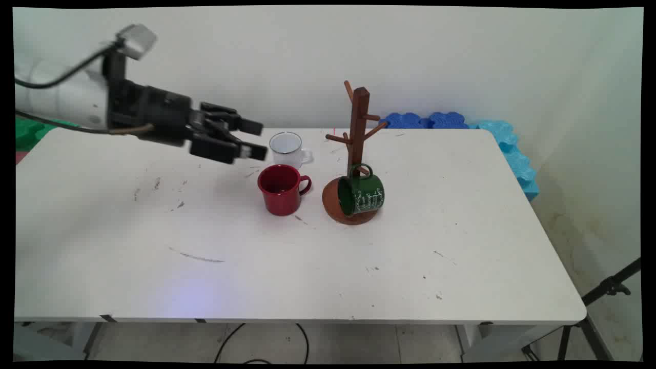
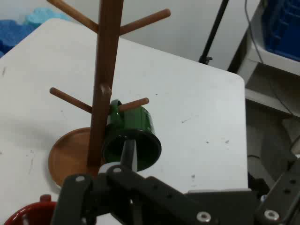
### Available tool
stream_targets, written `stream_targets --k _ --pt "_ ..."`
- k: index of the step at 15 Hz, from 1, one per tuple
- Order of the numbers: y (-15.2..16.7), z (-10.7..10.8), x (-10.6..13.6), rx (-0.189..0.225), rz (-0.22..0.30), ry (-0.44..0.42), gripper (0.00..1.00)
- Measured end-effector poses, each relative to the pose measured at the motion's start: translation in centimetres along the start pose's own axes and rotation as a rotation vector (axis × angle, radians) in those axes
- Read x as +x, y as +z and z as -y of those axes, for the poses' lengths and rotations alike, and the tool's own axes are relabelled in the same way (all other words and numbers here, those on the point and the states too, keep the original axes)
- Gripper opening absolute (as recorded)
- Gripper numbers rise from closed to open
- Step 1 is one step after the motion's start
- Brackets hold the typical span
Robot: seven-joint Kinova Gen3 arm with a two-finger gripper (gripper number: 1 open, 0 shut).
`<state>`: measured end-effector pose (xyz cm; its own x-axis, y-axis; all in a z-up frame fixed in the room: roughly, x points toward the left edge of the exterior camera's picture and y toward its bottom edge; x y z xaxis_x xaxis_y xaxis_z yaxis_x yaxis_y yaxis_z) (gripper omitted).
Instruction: Pick up the green mug from the rack
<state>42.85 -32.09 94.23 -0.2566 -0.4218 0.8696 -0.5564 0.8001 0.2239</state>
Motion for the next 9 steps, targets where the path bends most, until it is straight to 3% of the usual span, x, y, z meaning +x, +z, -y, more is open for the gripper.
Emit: stream_targets --k 9 --pt "9.8 -3.8 0.2 0.124 0.094 -0.062 1.0"
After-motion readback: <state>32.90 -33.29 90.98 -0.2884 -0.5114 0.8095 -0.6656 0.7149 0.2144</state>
